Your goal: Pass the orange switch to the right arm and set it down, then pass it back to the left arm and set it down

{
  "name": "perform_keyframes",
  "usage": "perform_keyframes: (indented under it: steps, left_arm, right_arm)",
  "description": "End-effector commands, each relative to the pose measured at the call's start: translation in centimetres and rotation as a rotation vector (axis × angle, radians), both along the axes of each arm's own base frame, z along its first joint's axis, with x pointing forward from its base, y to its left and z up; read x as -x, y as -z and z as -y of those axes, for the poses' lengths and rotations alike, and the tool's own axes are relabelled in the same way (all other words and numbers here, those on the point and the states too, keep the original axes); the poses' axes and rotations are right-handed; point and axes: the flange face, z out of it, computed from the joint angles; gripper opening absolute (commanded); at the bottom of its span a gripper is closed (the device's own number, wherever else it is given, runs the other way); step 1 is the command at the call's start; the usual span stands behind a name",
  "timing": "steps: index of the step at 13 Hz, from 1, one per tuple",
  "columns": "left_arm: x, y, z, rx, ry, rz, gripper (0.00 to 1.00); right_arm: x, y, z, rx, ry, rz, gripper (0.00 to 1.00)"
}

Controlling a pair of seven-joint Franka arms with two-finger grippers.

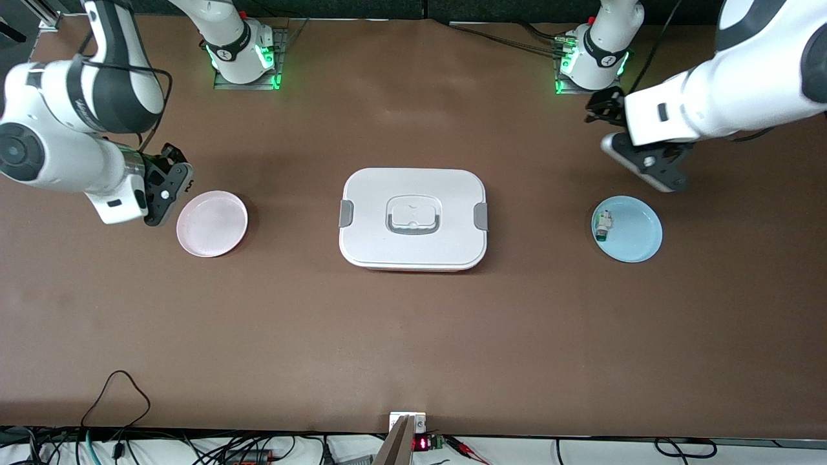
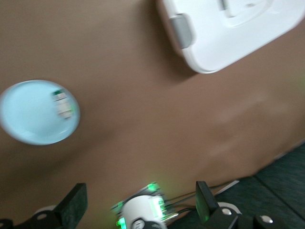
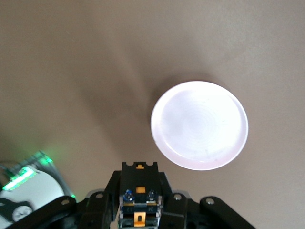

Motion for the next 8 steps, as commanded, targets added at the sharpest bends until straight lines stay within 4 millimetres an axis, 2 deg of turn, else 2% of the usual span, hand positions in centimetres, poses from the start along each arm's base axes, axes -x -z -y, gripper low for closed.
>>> perform_keyframes:
  steps: [1, 4, 6, 7, 8]
  left_arm:
    - [1.3, -1.9, -2.8, -0.135, -0.023, 0.042, 1.00]
    - [-0.6, -1.4, -8.6, -0.153, -0.140, 0.067, 1.00]
    - [-2.6, -1.5, -12.2, -0.165, -0.208, 0.179, 1.00]
    - [-3.9, -1.7, -13.5, -0.186, -0.217, 0.262, 1.00]
    - [-3.9, -1.1, -14.2, -0.196, -0.212, 0.260, 1.00]
  right_arm:
    - [1.5, 3.3, 0.5, 0.032, -0.073, 0.028, 0.28]
    - [2.3, 6.9, 1.2, 0.033, -0.157, 0.087, 0.27]
    - [2.3, 8.7, 1.6, 0.067, -0.205, 0.132, 0.28]
    - [2.4, 9.3, 1.5, 0.079, -0.227, 0.144, 0.28]
    - [2.5, 10.0, 1.6, 0.082, -0.238, 0.147, 0.28]
